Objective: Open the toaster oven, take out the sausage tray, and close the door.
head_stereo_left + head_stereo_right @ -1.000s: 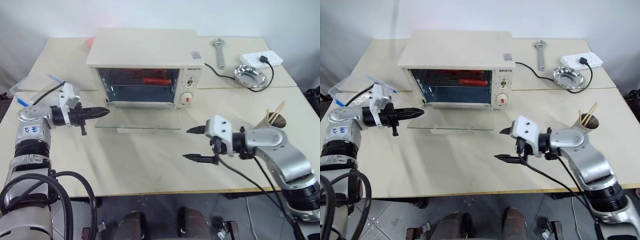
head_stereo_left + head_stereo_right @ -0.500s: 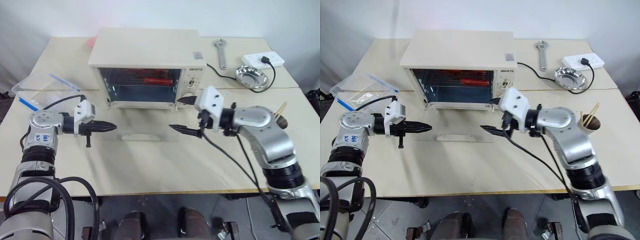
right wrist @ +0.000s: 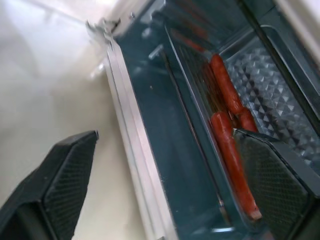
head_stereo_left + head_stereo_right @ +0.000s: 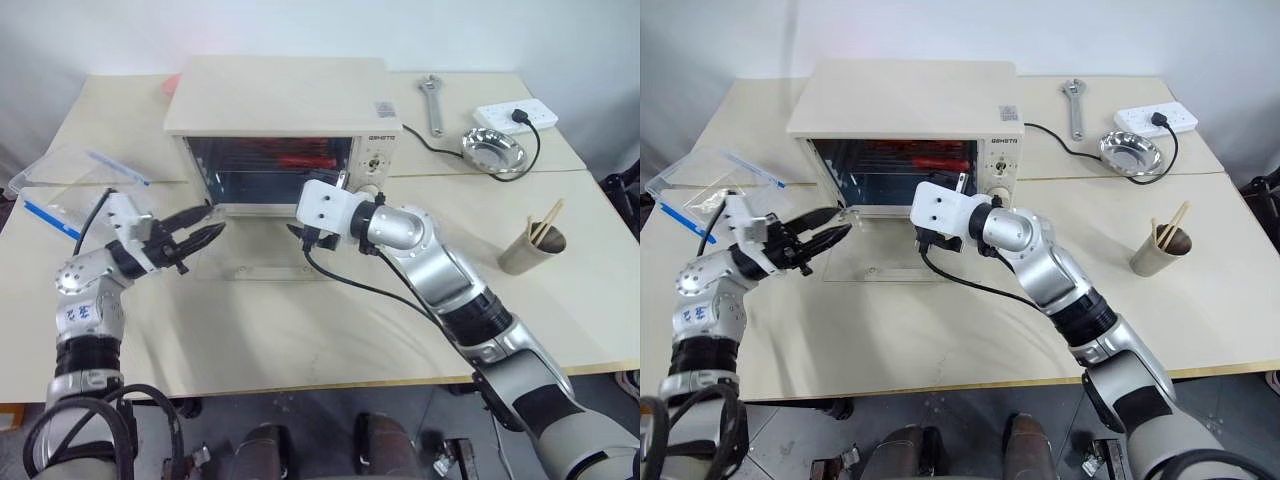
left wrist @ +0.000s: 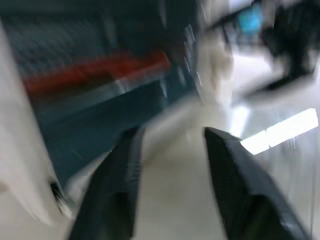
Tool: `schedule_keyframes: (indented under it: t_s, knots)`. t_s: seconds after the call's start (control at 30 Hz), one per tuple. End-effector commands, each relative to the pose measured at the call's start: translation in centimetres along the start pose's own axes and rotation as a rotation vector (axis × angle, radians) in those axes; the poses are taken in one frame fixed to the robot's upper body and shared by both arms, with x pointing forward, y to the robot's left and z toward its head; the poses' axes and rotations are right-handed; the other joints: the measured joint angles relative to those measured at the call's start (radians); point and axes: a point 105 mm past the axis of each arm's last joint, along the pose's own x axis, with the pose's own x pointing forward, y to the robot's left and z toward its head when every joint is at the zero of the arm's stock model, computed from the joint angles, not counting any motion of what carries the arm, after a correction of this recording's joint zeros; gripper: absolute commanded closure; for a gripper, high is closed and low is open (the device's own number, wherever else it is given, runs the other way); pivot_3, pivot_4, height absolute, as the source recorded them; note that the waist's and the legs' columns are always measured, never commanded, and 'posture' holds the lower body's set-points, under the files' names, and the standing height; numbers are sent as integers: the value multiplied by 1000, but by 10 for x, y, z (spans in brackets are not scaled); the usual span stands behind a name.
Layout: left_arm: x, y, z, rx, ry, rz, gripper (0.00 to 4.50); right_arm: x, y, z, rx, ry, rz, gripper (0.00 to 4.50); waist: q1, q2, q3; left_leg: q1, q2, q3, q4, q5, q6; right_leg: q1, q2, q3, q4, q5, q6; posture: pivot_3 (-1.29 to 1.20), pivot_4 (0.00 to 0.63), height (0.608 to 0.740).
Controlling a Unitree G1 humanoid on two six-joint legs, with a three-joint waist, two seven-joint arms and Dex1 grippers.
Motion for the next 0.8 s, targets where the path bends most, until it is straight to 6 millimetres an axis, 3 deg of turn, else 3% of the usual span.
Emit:
schedule_keyframes:
  t_s: [0.03,0.17,0.43,0.77,0.8]
  knots:
    - [-8,-1,19,20,-96,105,1166,12,-17,11,-101,1,-78,0,-2,0,0,0,0,0,0,0,0,0,0,0,0,0,0,0,150,740]
    - [-18,-4,22,15,-137,240,34,28,-27,6,-156,60,-118,0,-3,0,0,1,1,0,0,0,0,0,0,1,0,0,0,0,150,740]
    - [-20,-16,18,-1,-137,321,34,46,-21,-2,-248,109,-92,0,-1,0,0,1,0,0,-1,0,0,1,0,1,-1,0,0,0,150,740]
    - [-25,-14,19,12,-125,360,34,60,-19,-21,-250,205,-69,0,-5,0,0,1,1,1,-1,0,-1,1,1,1,-1,0,-1,0,150,740]
    - [-25,-13,19,12,-124,362,4,61,-20,-22,-244,212,-74,189,-5,0,0,1,1,1,-1,0,-1,1,1,1,-1,0,-1,0,150,740]
